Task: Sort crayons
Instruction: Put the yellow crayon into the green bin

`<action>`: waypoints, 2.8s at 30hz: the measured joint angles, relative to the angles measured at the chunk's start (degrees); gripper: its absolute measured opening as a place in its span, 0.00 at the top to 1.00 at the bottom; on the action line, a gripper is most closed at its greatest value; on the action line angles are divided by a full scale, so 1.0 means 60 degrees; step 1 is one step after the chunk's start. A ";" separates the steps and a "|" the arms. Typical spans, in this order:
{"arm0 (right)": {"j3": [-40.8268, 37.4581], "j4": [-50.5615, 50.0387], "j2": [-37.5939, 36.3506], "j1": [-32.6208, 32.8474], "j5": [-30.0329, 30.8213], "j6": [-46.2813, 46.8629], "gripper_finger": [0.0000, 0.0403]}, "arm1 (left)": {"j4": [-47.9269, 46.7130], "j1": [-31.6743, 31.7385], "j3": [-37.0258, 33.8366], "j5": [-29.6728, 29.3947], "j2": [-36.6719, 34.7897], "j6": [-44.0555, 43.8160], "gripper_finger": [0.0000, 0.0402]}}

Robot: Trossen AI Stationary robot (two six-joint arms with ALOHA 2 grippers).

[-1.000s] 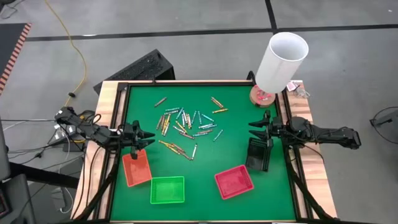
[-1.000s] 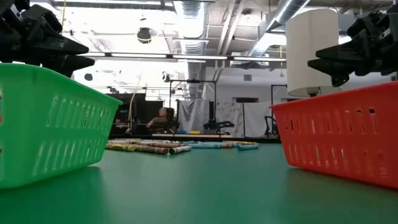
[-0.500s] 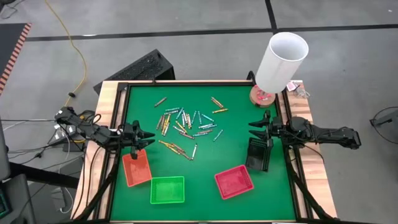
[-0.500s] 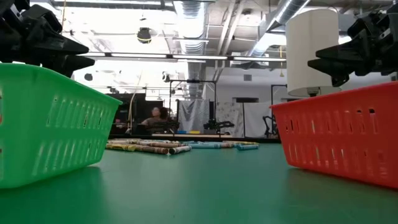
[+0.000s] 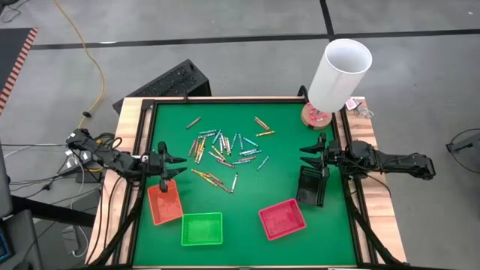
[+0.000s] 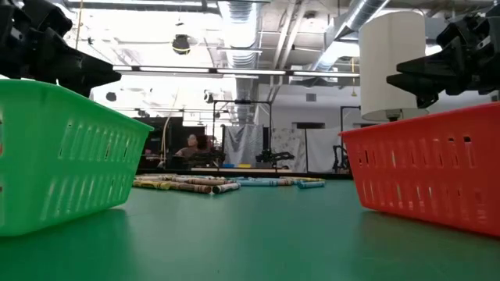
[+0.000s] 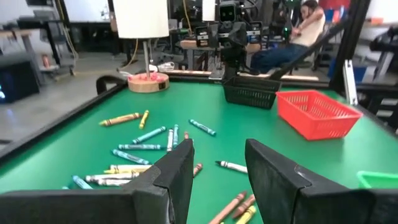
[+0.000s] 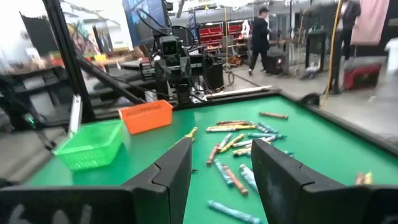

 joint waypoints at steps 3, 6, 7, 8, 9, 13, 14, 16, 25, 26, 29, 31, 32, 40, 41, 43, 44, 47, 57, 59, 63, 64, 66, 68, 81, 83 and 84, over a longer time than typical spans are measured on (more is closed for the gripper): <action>-0.0002 0.0012 -0.0004 -0.0093 0.0061 -0.1715 0.56 | 0.0000 0.0000 0.0001 0.0000 -0.0001 0.0335 0.66; -0.0001 0.0009 -0.0003 -0.0093 0.0060 -0.2685 0.56 | 0.0000 0.0000 0.0001 0.0001 0.0000 0.0147 0.66; 0.0002 0.0010 -0.0004 -0.0093 0.0057 -0.2833 0.56 | 0.0000 0.0000 -0.0001 0.0000 0.0001 -0.0068 0.66; 0.0002 0.0013 -0.0004 -0.0093 0.0057 -0.2888 0.56 | 0.0000 0.0000 -0.0001 0.0001 0.0001 -0.0342 0.66; 0.0001 0.0020 -0.0004 -0.0093 0.0057 -0.2879 0.56 | 0.0000 0.0000 0.0000 0.0003 -0.0001 -0.0621 0.66; 0.0001 0.0011 -0.0004 0.0018 -0.0165 -0.0342 0.56 | 0.0028 0.0004 0.0001 -0.0076 0.0000 -0.1005 0.66; 0.0002 0.0006 -0.0004 0.0071 -0.0196 0.0670 0.56 | 0.0033 0.0007 0.0000 -0.0091 0.0001 -0.0985 0.66; 0.0001 0.0021 -0.0002 0.0150 -0.0136 0.2205 0.56 | 0.0033 0.0007 0.0000 -0.0079 -0.0001 -0.1125 0.66; -0.0002 0.0786 0.0000 0.0165 0.1727 0.3680 0.56 | 0.0080 0.0025 -0.0002 -0.0087 -0.0001 -0.1048 0.66; -0.0002 0.0918 0.0000 0.0165 0.2021 0.3791 0.56 | 0.0081 0.0025 0.0001 -0.0091 -0.0001 -0.1048 0.66; -0.0002 0.1585 -0.0001 0.0165 0.2779 0.4555 0.56 | 0.0090 0.0025 -0.0002 -0.0019 -0.0001 -0.1093 0.66; 0.0032 0.2232 0.0004 0.0165 0.3124 0.4715 0.56 | 0.0103 0.0025 0.0000 0.0087 -0.0001 -0.1214 0.66; 0.0098 0.2458 0.0021 0.0165 0.3239 0.4660 0.56 | 0.0123 0.0025 -0.0001 0.0087 -0.0001 -0.1225 0.66; 0.2227 0.2835 0.2235 0.0187 0.3462 0.1874 0.56 | 0.0561 0.0076 -0.0002 0.0000 -0.0001 -0.1391 0.66; 0.2558 0.2804 0.2769 0.0187 0.3559 0.1500 0.56 | 0.0699 0.0084 -0.0002 0.0007 -0.0001 -0.1332 0.66; 0.3367 0.2595 0.4060 0.0185 0.3597 0.0717 0.56 | 0.1145 0.0080 0.0001 0.0020 0.0003 -0.1035 0.66; 0.3773 0.2384 0.4649 0.0187 0.3613 0.0322 0.56 | 0.1399 0.0080 -0.0001 0.0002 -0.0001 -0.0842 0.66; 0.5144 0.1219 0.6391 0.0165 0.3612 -0.0824 0.56 | 0.2157 0.0080 0.0019 -0.0222 0.0000 -0.0366 0.66; 0.8823 -0.2731 1.1201 -0.0551 0.3679 -0.2061 0.56 | 0.1820 0.0080 0.0848 -0.1514 -0.0001 -0.0730 0.66; 0.9377 -0.3143 1.1910 -0.0803 0.3297 -0.2414 0.56 | 0.1565 0.0080 0.0926 -0.1567 -0.0001 -0.0939 0.66; 1.0133 -0.3892 1.3108 -0.1480 0.1918 -0.3015 0.56 | 0.1155 0.0080 0.0930 -0.1679 -0.0001 -0.1347 0.66; 1.0291 -0.4058 1.3303 -0.1675 0.1628 -0.3118 0.56 | 0.1025 0.0080 0.0934 -0.1682 -0.0001 -0.1437 0.66; 1.0567 -0.4094 1.3626 -0.2097 0.1062 -0.3300 0.56 | 0.0783 0.0080 0.0934 -0.1676 -0.0001 -0.1591 0.66; 1.0665 -0.4282 1.3999 -0.2435 0.0717 -0.3420 0.56 | 0.0601 0.0080 0.0934 -0.1689 -0.0001 -0.1721 0.66; 1.0716 -0.4724 1.5992 -0.3224 0.0338 -0.4046 0.56 | 0.0069 0.0080 0.0938 -0.1763 -0.0001 -0.1686 0.66; 1.0719 -0.4742 1.6330 -0.3219 0.0372 -0.4144 0.56 | 0.0036 0.0080 0.0938 -0.1784 -0.0001 -0.1688 0.66; 1.0715 -0.4772 1.6481 -0.3219 0.0468 -0.4161 0.56 | 0.0029 0.0080 0.0938 -0.1807 -0.0001 -0.1700 0.66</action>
